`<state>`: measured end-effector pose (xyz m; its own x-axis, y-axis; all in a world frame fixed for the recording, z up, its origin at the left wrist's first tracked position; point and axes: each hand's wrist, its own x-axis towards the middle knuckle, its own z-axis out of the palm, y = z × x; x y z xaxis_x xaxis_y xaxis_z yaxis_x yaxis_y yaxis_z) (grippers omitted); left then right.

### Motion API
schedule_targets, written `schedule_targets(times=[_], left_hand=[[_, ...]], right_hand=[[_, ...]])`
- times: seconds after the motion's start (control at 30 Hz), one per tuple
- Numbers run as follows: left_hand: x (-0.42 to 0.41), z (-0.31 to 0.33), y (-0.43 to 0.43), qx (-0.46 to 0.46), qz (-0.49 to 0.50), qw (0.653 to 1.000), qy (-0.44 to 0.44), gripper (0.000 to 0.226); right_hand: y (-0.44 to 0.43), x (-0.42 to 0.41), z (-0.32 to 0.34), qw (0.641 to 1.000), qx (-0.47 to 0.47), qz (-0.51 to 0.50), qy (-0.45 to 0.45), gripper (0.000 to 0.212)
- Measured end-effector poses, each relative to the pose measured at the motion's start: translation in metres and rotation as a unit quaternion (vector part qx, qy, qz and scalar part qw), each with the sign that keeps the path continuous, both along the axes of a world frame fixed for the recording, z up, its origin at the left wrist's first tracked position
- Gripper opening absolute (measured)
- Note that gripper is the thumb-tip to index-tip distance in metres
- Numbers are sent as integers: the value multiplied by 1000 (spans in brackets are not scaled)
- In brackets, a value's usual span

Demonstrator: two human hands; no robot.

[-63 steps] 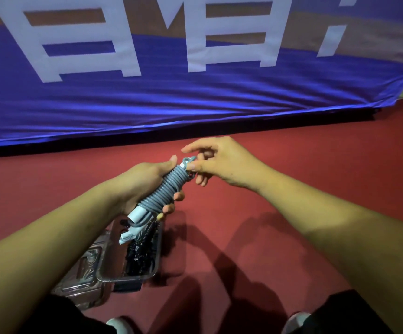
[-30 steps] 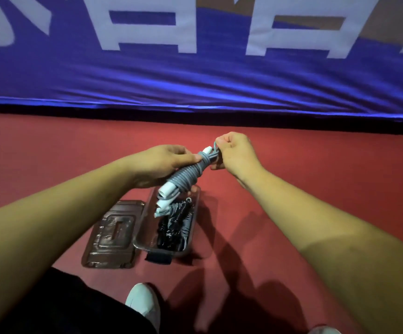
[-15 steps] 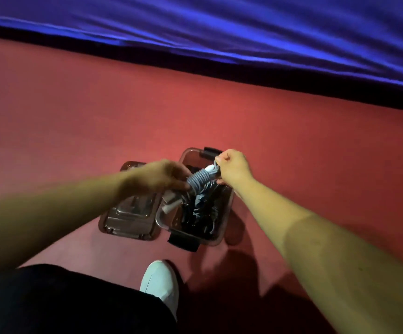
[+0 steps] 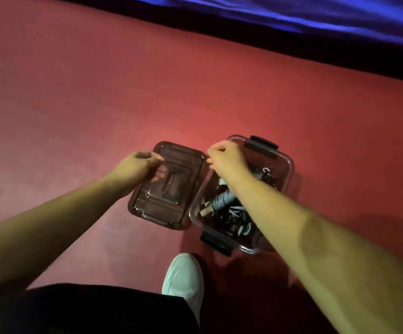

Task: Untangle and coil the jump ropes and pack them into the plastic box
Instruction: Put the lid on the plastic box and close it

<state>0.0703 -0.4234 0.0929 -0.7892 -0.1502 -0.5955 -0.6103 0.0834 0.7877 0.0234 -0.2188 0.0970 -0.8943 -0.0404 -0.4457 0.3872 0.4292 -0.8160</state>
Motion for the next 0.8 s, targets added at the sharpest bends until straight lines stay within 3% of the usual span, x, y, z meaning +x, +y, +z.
schedule_targets(times=[0.13,0.2,0.23,0.3,0.37,0.47,0.57,0.63,0.7,0.8], left_hand=[[14,-36,-47,-122,32,989,-74,11],[16,-54,-56,-196,22,976,-93,5],[15,-59,-54,-217,15,971,-100,8],[16,-75,-51,-202,15,971,-125,38],[20,-92,-47,-158,33,974,-157,59],[27,-116,-53,-197,6,964,-179,57],[30,-125,-63,-251,-33,954,-162,50],[34,-126,-69,-210,-32,970,-121,26],[36,-116,-77,-98,41,992,-67,15],[24,-84,-92,26,122,992,-5,12]], right_hand=[[-65,10,-27,987,-100,-17,-123,18],[-84,20,-34,983,-94,-25,-154,8],[-86,22,-42,983,-72,-33,-168,17],[-93,24,-60,980,-11,-45,-193,39],[-101,22,-73,975,37,-39,-214,47],[-107,13,-97,958,44,-45,-279,50],[-104,13,-102,958,-11,-43,-284,43],[-108,14,-117,950,-25,-109,-290,44],[-117,17,-121,946,-3,-154,-284,50],[-128,14,-116,962,-30,-129,-240,51]])
